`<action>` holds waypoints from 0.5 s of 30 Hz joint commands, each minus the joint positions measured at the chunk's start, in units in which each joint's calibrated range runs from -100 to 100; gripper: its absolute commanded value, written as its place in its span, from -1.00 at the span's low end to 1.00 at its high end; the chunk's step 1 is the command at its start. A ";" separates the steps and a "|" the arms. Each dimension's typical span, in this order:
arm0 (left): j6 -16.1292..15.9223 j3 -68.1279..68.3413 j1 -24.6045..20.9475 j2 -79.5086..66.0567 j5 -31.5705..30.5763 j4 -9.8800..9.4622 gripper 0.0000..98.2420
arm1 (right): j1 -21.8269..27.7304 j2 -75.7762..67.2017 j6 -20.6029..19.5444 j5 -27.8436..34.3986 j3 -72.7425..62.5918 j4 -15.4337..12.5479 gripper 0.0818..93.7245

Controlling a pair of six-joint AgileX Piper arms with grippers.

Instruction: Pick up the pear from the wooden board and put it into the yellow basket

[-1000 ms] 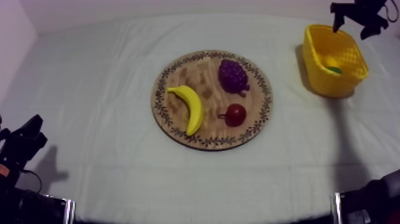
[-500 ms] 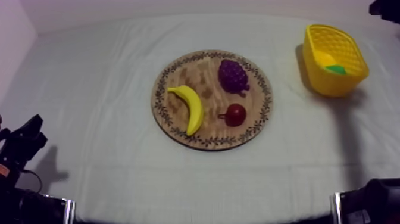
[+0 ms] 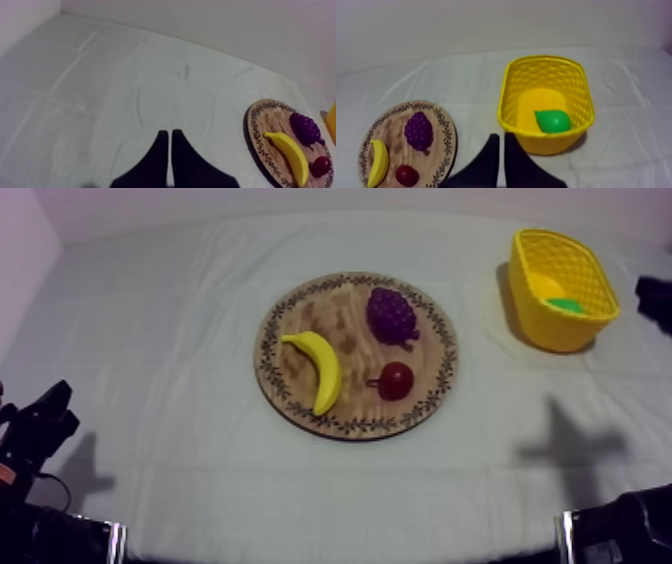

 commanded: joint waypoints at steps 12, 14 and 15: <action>0.00 -0.02 0.00 0.02 0.00 0.01 -1.00 | 2.59 -26.97 -2.94 -0.94 29.84 -2.15 -1.00; 0.00 -0.02 0.00 0.02 0.00 0.01 -1.00 | 3.17 -27.29 -3.91 -2.94 31.39 -1.38 -1.00; 0.00 -0.02 0.00 0.02 0.00 0.01 -1.00 | 3.51 -27.39 -4.59 -4.80 32.17 -0.59 -1.00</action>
